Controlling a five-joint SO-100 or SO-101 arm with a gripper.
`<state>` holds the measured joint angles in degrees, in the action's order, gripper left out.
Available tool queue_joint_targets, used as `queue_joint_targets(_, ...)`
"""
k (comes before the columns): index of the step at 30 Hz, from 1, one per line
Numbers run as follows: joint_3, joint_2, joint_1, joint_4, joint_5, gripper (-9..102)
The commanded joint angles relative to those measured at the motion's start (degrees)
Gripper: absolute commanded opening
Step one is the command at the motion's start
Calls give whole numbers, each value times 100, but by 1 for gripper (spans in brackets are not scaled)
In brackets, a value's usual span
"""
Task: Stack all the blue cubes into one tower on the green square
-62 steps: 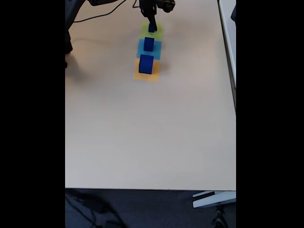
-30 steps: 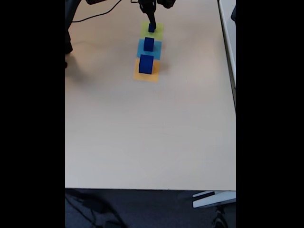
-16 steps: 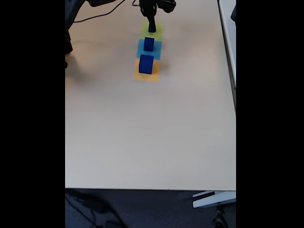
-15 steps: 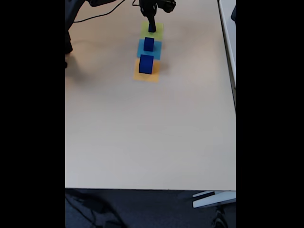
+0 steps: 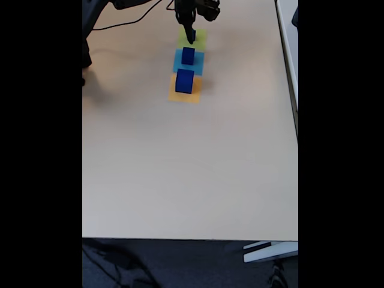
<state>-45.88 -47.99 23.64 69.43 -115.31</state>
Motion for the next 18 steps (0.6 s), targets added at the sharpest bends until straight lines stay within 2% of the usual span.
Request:
queue_joint_targets(1,299,-88,-35,0,-79,38)
queue_joint_targets(18,299,-44,-185,-44,105,38)
